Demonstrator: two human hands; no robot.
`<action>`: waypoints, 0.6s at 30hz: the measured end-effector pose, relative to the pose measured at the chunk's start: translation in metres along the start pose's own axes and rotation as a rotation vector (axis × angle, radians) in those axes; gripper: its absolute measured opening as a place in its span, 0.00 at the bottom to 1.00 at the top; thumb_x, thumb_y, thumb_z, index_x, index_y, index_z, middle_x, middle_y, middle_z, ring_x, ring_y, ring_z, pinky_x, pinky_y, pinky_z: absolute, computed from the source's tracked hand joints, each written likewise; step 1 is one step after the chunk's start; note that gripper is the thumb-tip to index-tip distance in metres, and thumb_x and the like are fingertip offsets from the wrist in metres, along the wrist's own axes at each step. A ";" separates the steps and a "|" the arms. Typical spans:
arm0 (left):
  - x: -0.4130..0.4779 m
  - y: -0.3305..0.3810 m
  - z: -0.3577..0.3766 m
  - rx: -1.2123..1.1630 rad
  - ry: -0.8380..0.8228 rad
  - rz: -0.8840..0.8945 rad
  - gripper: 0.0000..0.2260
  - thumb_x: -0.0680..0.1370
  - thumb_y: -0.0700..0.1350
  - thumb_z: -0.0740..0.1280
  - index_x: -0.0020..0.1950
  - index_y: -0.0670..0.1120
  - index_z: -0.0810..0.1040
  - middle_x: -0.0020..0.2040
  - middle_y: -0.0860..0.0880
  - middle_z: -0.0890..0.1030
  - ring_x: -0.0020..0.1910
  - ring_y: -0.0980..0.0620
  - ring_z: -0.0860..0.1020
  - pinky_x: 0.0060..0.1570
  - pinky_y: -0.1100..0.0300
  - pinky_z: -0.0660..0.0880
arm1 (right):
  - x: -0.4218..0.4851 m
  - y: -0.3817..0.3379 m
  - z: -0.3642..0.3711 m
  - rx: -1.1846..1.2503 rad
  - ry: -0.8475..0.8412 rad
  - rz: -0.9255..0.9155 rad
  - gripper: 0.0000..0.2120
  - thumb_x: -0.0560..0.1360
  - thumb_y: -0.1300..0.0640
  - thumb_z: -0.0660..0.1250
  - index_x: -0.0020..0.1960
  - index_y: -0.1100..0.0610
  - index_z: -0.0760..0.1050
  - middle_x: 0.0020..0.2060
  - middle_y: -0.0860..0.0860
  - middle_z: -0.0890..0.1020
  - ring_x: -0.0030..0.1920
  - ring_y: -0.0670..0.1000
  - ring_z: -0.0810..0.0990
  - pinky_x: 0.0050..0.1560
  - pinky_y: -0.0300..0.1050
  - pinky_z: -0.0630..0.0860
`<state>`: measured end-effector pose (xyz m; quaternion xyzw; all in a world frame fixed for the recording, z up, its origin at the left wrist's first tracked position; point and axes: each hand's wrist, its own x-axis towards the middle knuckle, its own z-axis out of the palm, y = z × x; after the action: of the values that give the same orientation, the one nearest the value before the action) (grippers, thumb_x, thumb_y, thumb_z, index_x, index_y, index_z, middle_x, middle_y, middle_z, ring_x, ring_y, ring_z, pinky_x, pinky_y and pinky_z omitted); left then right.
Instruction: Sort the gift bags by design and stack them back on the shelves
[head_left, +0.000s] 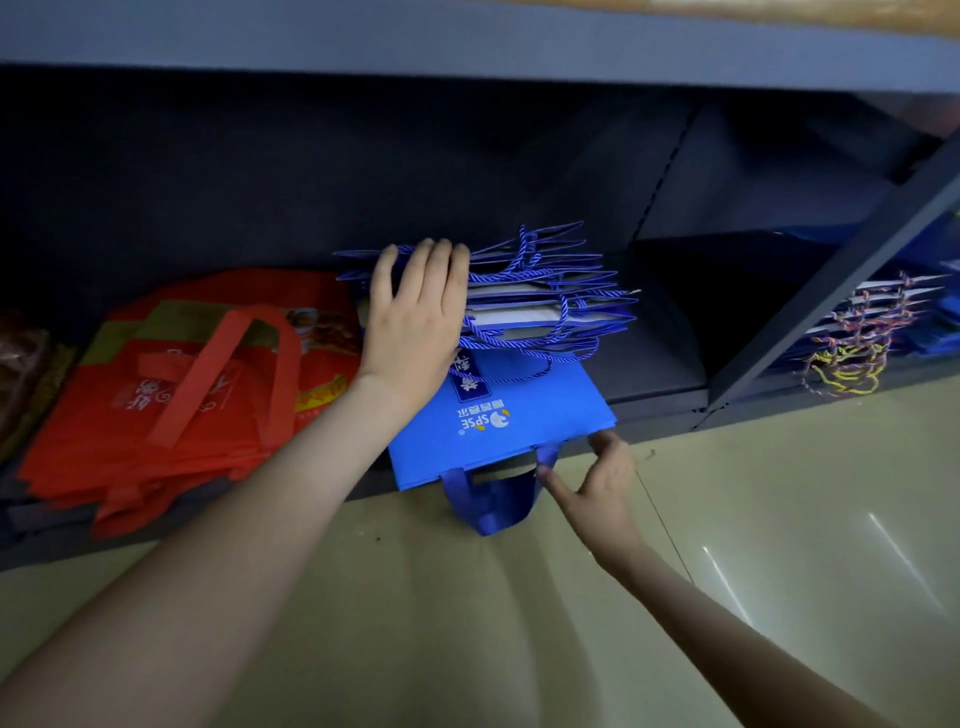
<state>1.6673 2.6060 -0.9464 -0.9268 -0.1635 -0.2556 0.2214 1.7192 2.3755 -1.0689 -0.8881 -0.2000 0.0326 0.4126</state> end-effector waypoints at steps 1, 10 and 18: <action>-0.003 0.002 0.001 0.011 0.001 0.000 0.43 0.65 0.55 0.75 0.72 0.39 0.61 0.68 0.42 0.71 0.68 0.44 0.69 0.68 0.44 0.63 | 0.002 0.001 0.000 0.157 -0.007 0.189 0.39 0.68 0.53 0.77 0.70 0.63 0.60 0.61 0.54 0.67 0.64 0.53 0.67 0.65 0.47 0.66; -0.083 0.049 0.050 0.117 -0.018 0.097 0.28 0.77 0.43 0.59 0.75 0.39 0.55 0.72 0.41 0.63 0.71 0.44 0.62 0.69 0.41 0.55 | 0.025 0.009 0.019 0.904 -0.454 0.539 0.36 0.68 0.53 0.75 0.72 0.50 0.64 0.66 0.43 0.75 0.66 0.44 0.71 0.68 0.42 0.62; -0.073 0.043 0.043 0.117 0.001 0.101 0.31 0.74 0.43 0.58 0.76 0.40 0.53 0.74 0.43 0.65 0.72 0.46 0.64 0.68 0.43 0.56 | 0.030 0.007 0.029 1.257 -0.416 0.641 0.39 0.65 0.59 0.78 0.71 0.64 0.64 0.65 0.58 0.76 0.64 0.58 0.76 0.66 0.52 0.72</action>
<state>1.6433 2.5768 -1.0335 -0.9193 -0.1309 -0.2344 0.2877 1.7426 2.4031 -1.0900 -0.4742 0.0519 0.4279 0.7676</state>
